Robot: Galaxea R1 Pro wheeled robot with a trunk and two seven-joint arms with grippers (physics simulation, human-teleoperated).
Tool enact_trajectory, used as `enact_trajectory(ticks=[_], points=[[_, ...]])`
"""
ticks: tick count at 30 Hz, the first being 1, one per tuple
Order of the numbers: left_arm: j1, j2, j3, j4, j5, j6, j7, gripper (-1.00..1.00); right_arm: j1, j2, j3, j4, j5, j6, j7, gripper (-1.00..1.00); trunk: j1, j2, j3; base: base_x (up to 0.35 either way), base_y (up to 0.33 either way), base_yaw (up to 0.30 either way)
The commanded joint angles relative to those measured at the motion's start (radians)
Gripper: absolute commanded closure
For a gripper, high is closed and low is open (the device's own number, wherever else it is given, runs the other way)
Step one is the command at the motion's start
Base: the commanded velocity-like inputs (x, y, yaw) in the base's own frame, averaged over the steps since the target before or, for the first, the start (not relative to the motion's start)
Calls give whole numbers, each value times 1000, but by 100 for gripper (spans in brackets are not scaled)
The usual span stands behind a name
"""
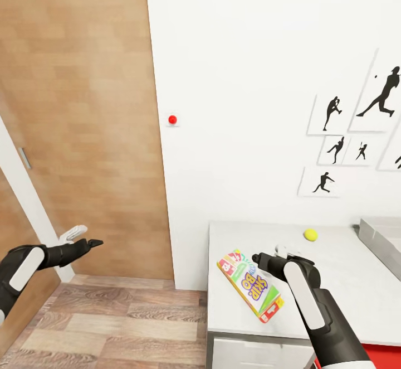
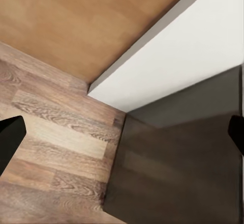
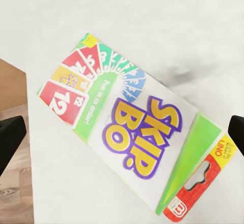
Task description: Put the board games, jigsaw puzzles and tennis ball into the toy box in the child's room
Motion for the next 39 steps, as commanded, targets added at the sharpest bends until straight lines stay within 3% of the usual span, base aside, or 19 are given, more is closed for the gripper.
enact_trajectory(ticks=[1,9,16,27,39], points=[[-1,-1,0,-4,-1,4,1,-100,-1,-1,2,-1,-10,2,-9,-100,1,-2,-2,0,5,0],[-2,-3,-2,-14,-1,-4,33,-100,-1,-1,1,-1,-14,2,-6,-100,1,-2,-2,82,92,0],[-2,-3,-2,-15,-1,-6,35,-100,-1,-2,1,-1,-17,2,-5,-100,1,-2,-2,20,18,-25],[-2,-3,-2,-15,-1,-6,36,-100,-1,-2,2,-1,-16,2,-4,-100,1,-2,-2,48,86,-190],[-2,-3,-2,-15,-1,-6,35,-100,-1,-1,8,-1,-14,-23,-4,-100,1,-2,-2,10,8,-22]])
